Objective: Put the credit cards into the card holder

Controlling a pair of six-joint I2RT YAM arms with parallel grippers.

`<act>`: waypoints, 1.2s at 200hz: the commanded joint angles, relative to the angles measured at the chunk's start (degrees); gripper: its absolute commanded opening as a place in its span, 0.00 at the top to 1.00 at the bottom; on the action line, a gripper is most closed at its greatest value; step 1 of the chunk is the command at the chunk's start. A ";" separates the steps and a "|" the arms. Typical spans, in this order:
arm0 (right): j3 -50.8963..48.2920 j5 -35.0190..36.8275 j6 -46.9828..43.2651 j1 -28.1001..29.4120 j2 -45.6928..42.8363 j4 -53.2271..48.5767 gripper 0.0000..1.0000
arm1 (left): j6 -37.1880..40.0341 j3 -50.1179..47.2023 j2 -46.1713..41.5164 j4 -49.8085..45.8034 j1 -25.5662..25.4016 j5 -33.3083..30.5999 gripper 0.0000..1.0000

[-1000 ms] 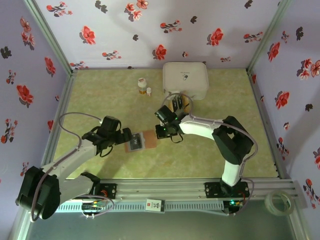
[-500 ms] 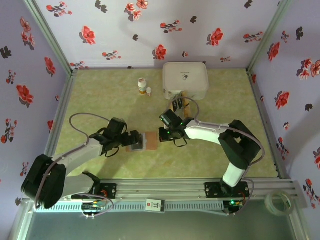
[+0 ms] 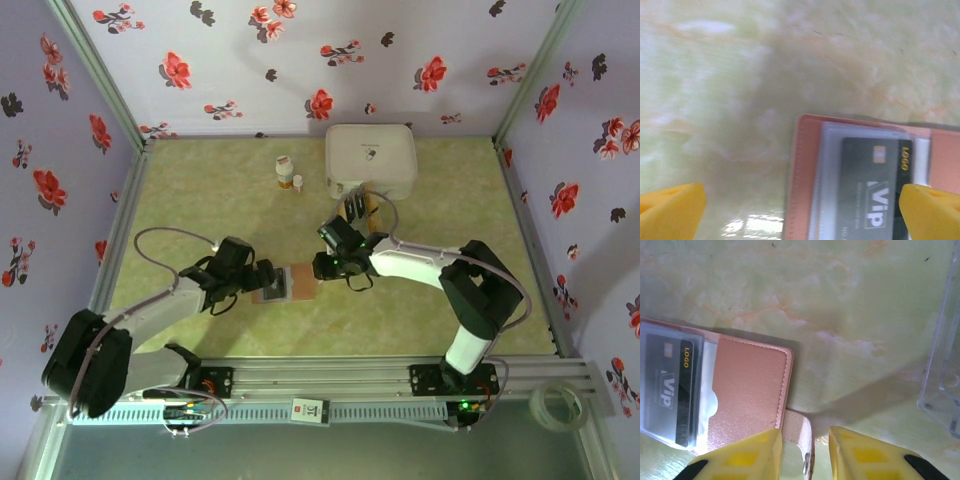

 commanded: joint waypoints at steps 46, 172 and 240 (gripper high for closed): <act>6.77 -0.68 -0.03 2.66 -2.55 -3.77 0.86 | -7.38 0.36 0.73 -11.25 0.28 -11.28 0.00; 17.62 -5.01 0.75 7.36 15.09 -2.94 1.00 | -8.10 -3.06 2.60 -8.51 0.28 -12.03 0.07; 18.72 -5.89 1.29 7.94 17.67 -2.34 1.00 | -7.49 -3.50 4.77 -6.07 0.28 -10.94 0.10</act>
